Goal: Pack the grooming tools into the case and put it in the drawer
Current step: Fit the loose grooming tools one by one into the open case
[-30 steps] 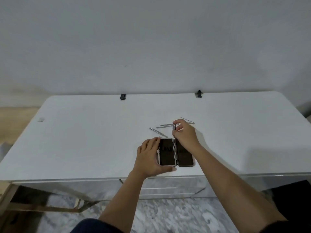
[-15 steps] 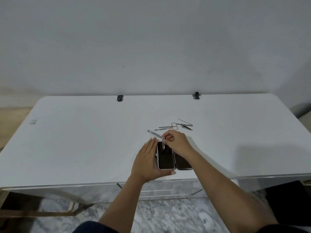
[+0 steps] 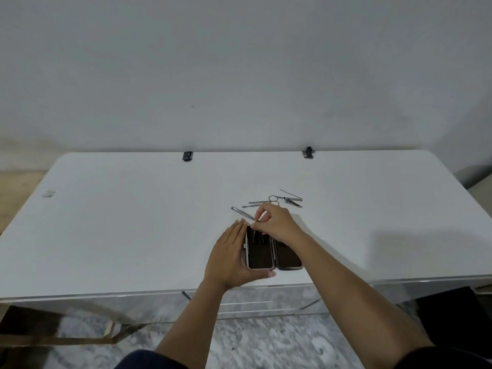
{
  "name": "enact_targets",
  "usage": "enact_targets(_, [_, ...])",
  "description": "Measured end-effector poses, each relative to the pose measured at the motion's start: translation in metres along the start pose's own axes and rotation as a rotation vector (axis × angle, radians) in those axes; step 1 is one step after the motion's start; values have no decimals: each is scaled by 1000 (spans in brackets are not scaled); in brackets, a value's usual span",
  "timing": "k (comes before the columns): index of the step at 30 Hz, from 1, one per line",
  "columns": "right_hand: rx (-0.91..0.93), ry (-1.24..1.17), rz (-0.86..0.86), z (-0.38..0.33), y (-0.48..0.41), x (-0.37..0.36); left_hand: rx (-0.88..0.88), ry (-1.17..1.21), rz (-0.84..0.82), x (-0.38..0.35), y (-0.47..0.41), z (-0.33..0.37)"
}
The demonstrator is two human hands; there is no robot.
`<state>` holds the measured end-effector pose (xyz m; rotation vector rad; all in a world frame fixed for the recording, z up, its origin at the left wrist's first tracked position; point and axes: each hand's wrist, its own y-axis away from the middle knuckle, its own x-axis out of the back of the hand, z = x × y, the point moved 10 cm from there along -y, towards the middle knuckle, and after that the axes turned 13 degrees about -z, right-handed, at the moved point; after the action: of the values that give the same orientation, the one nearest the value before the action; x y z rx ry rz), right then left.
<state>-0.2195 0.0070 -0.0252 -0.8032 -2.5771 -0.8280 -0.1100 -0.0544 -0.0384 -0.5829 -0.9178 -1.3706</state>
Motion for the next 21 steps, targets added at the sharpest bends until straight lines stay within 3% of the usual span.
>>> enact_targets(4, [12,32,38,0,-2,3,-2,3,-4,-1,0,0])
enact_targets(21, [53,270,-95,-12,-2,-13,21,-4,-23,-3,-1,-2])
